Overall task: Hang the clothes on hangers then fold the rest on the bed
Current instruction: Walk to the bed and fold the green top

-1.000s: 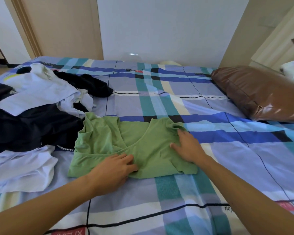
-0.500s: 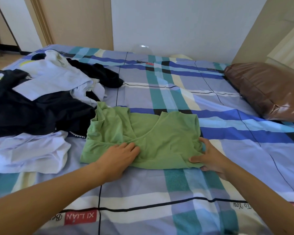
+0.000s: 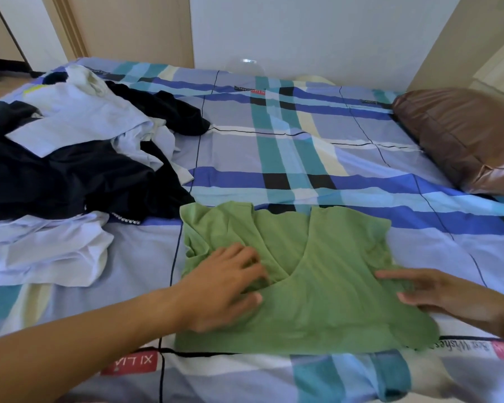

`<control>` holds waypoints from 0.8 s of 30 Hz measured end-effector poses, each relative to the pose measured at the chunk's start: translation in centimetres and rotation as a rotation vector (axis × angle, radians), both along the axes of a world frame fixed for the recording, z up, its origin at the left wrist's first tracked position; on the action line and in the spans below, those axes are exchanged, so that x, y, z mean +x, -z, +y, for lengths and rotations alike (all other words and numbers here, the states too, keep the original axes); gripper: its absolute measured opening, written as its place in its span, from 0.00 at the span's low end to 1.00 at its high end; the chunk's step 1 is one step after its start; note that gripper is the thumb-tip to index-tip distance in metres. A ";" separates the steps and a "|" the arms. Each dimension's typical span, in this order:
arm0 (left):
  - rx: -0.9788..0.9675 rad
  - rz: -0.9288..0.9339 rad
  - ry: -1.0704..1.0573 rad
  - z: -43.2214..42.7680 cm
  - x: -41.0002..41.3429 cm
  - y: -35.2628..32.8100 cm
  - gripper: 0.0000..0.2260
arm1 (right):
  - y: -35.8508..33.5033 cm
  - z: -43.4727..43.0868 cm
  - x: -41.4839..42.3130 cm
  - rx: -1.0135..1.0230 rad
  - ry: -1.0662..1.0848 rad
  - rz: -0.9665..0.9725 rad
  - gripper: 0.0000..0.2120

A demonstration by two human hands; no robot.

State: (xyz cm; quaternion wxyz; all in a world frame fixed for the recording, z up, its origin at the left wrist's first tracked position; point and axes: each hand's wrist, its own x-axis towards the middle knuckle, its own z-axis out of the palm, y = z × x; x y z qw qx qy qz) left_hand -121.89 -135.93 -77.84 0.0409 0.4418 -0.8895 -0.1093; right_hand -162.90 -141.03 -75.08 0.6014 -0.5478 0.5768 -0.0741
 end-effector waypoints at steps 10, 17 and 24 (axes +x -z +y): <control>0.240 -0.142 -0.186 -1.6 0.6 2.2 0.42 | -5.2 -1.7 6.4 -0.294 0.284 -0.045 0.39; 0.816 1.040 -0.593 -3.5 0.0 -3.6 0.36 | -9.8 1.0 17.5 -0.564 -0.121 -0.119 0.49; 0.721 1.132 -0.784 -3.8 3.5 -2.8 0.08 | -3.5 3.0 23.2 -0.368 -0.416 -0.132 0.45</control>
